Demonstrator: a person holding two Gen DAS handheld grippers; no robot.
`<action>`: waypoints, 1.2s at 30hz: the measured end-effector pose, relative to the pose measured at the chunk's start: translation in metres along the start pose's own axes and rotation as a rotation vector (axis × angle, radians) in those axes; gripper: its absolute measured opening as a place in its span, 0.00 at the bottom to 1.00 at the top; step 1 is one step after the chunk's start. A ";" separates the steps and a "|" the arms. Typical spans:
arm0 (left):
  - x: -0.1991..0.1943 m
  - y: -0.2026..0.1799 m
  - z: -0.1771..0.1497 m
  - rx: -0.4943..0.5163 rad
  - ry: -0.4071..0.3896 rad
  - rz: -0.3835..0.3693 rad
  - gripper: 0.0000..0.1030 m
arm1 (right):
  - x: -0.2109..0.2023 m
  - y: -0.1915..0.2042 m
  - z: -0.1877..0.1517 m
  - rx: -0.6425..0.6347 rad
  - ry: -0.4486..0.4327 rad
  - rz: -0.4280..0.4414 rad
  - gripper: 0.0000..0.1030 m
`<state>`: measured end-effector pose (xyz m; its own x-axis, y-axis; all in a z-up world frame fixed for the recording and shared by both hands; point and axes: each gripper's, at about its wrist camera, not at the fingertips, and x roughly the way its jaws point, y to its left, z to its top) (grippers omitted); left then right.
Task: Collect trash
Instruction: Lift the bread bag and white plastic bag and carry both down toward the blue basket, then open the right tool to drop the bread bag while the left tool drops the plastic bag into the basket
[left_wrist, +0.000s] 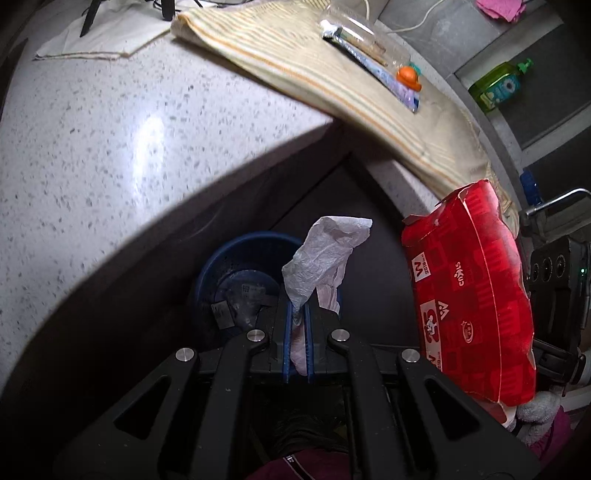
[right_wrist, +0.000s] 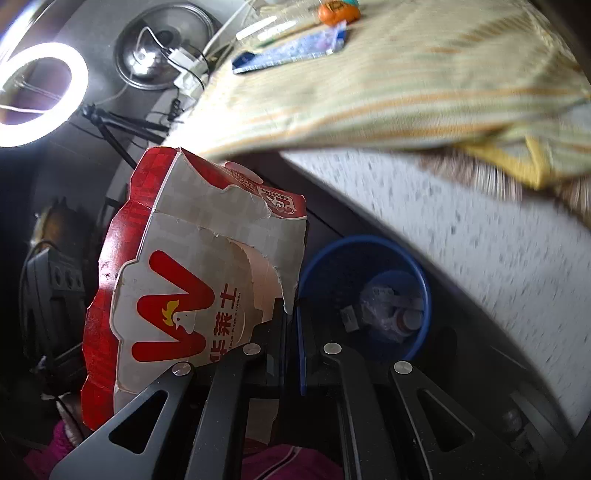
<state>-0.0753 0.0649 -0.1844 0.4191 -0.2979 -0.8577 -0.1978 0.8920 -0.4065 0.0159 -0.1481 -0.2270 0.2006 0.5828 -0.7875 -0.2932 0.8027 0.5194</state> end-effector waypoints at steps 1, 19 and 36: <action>0.003 0.000 -0.002 0.006 0.008 0.003 0.03 | 0.004 -0.001 -0.002 0.003 0.004 -0.007 0.03; 0.067 0.007 -0.028 0.049 0.135 0.091 0.03 | 0.059 -0.039 -0.041 0.045 0.078 -0.148 0.03; 0.112 0.006 -0.038 0.074 0.210 0.153 0.03 | 0.100 -0.065 -0.047 0.027 0.121 -0.296 0.03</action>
<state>-0.0629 0.0240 -0.2948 0.1943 -0.2147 -0.9572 -0.1760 0.9523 -0.2493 0.0109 -0.1476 -0.3554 0.1604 0.3054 -0.9386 -0.2135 0.9392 0.2691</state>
